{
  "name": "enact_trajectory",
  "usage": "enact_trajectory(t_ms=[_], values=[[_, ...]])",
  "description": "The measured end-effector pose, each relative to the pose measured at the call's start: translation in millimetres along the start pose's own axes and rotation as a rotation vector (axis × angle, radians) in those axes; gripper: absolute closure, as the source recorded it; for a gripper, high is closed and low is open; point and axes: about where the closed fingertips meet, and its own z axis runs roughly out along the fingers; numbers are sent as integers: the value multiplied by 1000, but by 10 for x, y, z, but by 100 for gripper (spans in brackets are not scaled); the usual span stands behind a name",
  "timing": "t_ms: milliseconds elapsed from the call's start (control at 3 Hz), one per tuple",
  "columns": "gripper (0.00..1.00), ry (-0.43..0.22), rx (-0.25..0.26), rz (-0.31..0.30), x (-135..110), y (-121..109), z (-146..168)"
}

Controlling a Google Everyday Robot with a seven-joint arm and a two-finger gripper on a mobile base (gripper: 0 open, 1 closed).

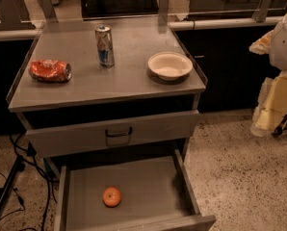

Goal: Pick orange from middle drawer and place on counter

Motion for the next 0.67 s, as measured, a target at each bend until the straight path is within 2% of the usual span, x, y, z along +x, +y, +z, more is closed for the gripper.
enact_trajectory(t_ms=[333, 667], values=[[0, 0, 0, 0, 0, 0, 1], [0, 7, -3, -29, 21, 74, 121]])
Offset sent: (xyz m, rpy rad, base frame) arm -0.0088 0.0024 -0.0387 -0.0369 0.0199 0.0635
